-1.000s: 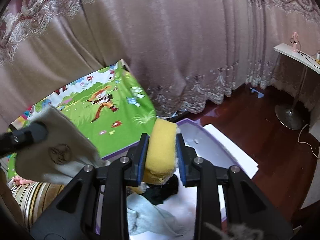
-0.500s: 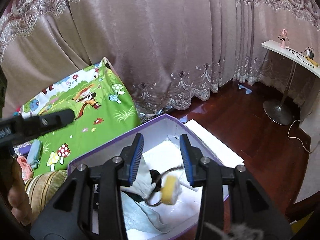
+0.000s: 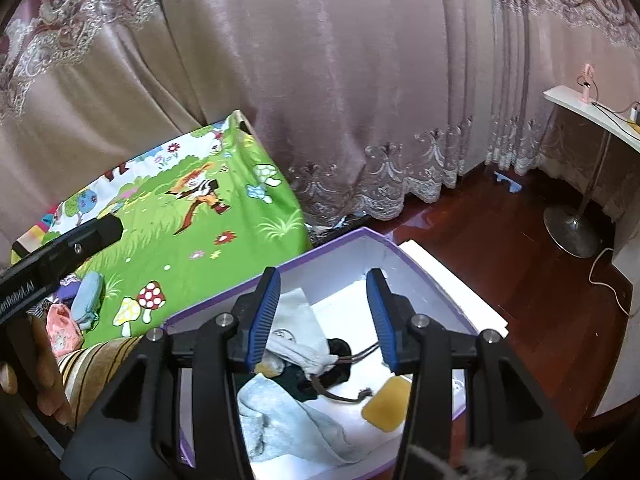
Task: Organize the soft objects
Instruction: 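Carry the pouch and sponge over the white box and open both tools, then move both open tools back over the pile of soft items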
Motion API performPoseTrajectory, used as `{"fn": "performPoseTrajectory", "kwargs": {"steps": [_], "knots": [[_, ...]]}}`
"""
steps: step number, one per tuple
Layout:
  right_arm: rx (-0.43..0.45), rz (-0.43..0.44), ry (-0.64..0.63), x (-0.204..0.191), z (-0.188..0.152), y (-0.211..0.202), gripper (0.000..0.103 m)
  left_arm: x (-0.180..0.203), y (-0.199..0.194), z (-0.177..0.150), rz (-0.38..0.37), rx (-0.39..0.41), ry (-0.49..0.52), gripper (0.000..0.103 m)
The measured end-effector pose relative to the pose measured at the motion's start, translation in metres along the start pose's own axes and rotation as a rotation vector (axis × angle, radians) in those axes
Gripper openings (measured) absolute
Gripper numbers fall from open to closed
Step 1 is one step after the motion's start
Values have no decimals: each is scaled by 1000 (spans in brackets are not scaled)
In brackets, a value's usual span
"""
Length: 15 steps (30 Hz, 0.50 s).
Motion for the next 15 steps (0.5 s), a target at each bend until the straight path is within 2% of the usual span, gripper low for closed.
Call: {"fn": "performPoseTrajectory", "kwargs": {"steps": [5, 11, 15], "knots": [[0, 18, -30, -17, 1, -2, 49, -11, -15, -8, -1, -10, -7, 61], [1, 57, -82, -44, 2, -5, 55, -32, -30, -19, 57, -6, -25, 61], [-13, 84, -112, -64, -1, -2, 57, -50, -40, -29, 72, -5, -45, 61]]}}
Point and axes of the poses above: each gripper's, at about its wrist camera, not at the fingertips, and y roughly the way its jaws point, x to its right, z to its top, the point moved 3 cm from there along y, roughly the way its jaws point, and after that the axes turned 7 degrees about -x, right-handed, at the moved point
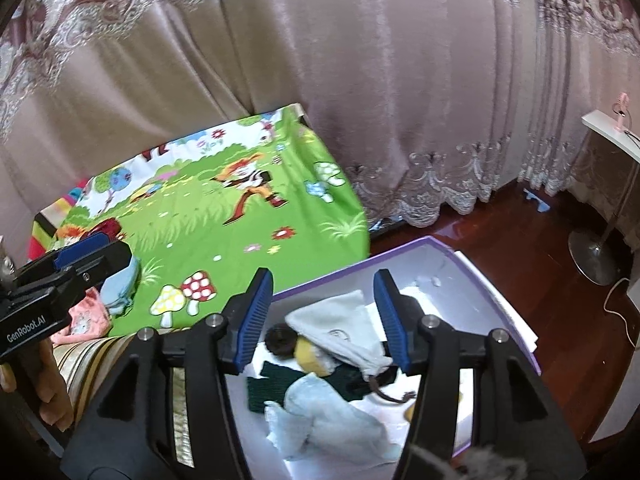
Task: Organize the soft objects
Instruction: 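Move both open tools back over the pile of soft items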
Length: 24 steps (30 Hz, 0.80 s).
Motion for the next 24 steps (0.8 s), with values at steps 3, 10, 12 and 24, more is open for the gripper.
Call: {"fn": "performPoseTrajectory", "kwargs": {"steps": [3, 10, 12, 24], "knots": [[-9, 24, -20, -14, 0, 2, 59, -18, -8, -7, 6, 1, -30, 61], [-25, 88, -88, -51, 0, 5, 60, -67, -35, -22, 71, 9, -109, 61], [-28, 95, -110, -62, -2, 6, 61, -86, -43, -28, 102, 9, -141, 61], [-73, 198, -230, -134, -10, 16, 65, -204, -106, -78, 305, 4, -353, 61]]}}
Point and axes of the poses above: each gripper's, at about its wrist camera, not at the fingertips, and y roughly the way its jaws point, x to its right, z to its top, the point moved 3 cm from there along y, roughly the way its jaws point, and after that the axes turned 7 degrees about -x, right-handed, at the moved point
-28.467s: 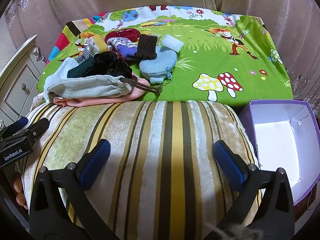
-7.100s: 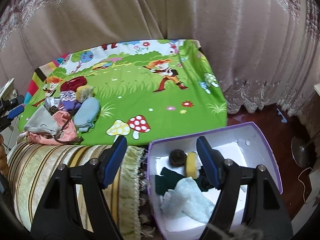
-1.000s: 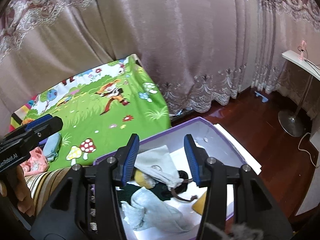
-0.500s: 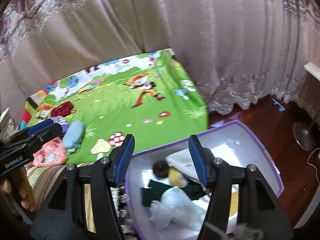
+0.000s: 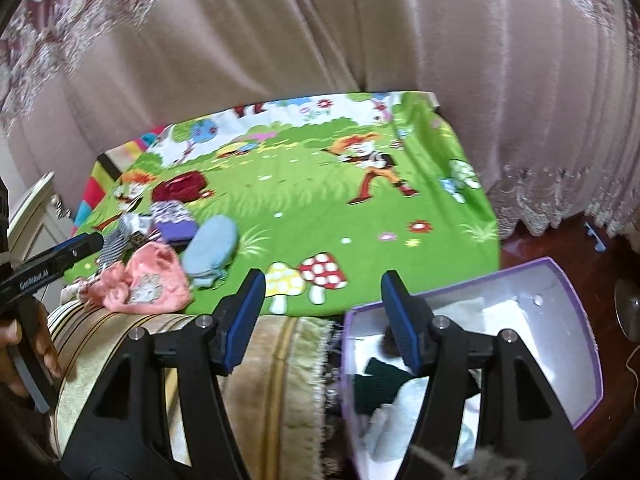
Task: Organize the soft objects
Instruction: 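Move both open tools back over the pile of soft items, then grasp the white print cloth with the left tool while the right tool grasps the pink towel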
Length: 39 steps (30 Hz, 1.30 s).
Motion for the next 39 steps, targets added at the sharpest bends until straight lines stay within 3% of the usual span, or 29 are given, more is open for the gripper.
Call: {"fn": "performPoseTrajectory", "kwargs": {"steps": [5, 15, 20, 26, 27, 31, 39], "knots": [[-28, 57, -51, -31, 2, 11, 66, -55, -5, -5, 73, -34, -115, 61], [-127, 199, -232, -118, -7, 40, 77, -135, 10, -29, 178, -199, -313, 64], [-198, 253, -322, -157, -16, 62, 79, -148, 19, -34, 178, -249, -335, 64], [-258, 256, -411, -185, -19, 82, 83, -147, 41, -42, 161, -338, -281, 64], [-266, 258, -423, -190, -20, 85, 83, -147, 45, -43, 159, -351, -271, 61], [-312, 267, -454, -204, -21, 101, 84, -144, 56, -48, 129, -390, -248, 32], [-413, 238, -544, -234, -29, 140, 85, -147, 56, -50, 66, -367, -266, 20]]}}
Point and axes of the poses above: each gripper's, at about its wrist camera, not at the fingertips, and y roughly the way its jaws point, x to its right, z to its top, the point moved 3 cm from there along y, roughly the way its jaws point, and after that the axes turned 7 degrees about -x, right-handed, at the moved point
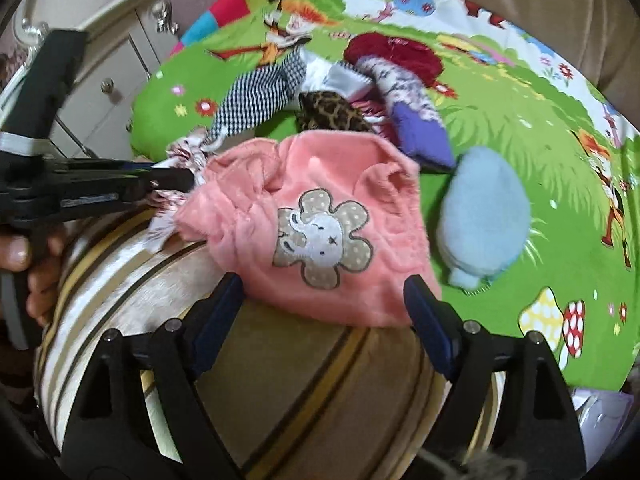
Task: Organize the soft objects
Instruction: 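Grasp the white print cloth with the left tool while the right tool grasps the pink towel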
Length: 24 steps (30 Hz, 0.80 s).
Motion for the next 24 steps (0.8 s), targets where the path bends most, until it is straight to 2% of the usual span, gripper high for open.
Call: {"fn": "performPoseTrajectory", "kwargs": {"steps": [11, 19, 20, 24], "knots": [[-100, -59, -58, 1, 34, 45, 93, -7, -1, 0, -64, 23, -29, 19], [-112, -17, -61, 7, 54, 62, 99, -8, 1, 1, -77, 30, -34, 19], [-108, -8, -65, 7, 57, 62, 98, -8, 0, 1, -78, 33, -35, 19], [-77, 35, -91, 3, 60, 55, 68, -7, -4, -1, -69, 46, -36, 19]]}}
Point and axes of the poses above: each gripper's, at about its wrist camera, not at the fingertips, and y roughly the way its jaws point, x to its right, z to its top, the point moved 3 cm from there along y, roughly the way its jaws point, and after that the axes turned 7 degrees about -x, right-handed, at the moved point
